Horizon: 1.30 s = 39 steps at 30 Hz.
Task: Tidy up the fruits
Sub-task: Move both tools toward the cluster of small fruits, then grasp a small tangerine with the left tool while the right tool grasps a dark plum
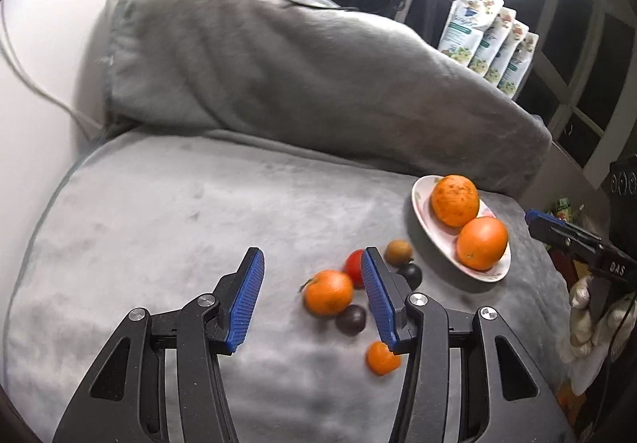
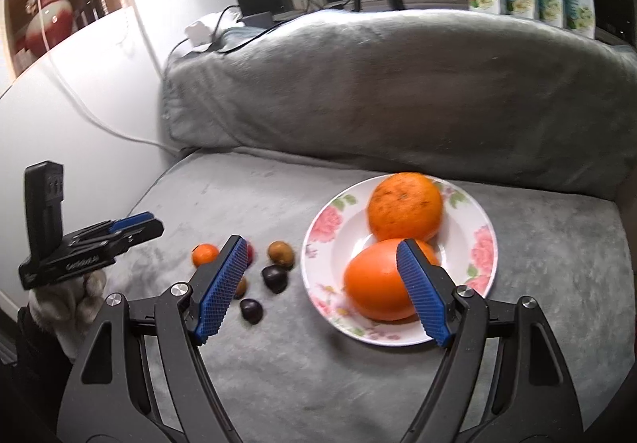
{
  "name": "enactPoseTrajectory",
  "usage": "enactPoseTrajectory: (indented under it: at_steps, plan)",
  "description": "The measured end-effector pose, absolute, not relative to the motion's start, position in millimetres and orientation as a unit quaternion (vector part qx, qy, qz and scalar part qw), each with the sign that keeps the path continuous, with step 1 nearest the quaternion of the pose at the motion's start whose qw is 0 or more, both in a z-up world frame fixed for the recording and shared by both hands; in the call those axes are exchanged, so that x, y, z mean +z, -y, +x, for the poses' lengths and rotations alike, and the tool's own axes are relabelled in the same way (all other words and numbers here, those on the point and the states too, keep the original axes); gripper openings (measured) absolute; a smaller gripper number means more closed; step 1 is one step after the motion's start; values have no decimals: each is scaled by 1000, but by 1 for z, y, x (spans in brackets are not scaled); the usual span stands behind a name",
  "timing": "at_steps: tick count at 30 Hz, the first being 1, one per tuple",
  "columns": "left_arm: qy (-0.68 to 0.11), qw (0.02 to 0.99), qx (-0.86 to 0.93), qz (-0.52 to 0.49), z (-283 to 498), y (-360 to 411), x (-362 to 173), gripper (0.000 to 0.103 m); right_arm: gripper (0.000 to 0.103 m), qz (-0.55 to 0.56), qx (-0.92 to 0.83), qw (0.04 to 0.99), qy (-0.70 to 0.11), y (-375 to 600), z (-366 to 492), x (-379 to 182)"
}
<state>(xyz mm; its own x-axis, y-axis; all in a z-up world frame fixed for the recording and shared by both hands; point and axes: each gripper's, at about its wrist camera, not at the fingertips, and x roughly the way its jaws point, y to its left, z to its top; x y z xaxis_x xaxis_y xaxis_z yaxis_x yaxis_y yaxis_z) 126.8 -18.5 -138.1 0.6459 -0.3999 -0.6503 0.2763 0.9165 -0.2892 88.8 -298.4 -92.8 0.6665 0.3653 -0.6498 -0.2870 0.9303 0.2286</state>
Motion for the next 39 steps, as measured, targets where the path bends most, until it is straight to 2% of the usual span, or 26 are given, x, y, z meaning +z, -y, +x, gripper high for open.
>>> enactPoseTrajectory:
  at_steps: [14,16,22,27,30,39]
  plan:
    - [-424,872,-214,-117,127,17,-164,49,79,1,240,884,-400,249,75,-122]
    - [-430,868,-219,-122,127,18,-167,49,71,-5,248,877,-411,243,76,-130]
    - [-444,857,-226,-133,130,22,-175,49,59,-13,263,860,-436,228,80,-148]
    - [-457,848,-226,-148,137,22,-182,49,55,-11,266,850,-454,219,86,-160]
    - [-462,844,-222,-160,142,21,-185,49,49,-11,270,845,-462,214,90,-166]
    - [-475,831,-228,-176,153,26,-194,48,43,-19,266,837,-478,206,96,-179]
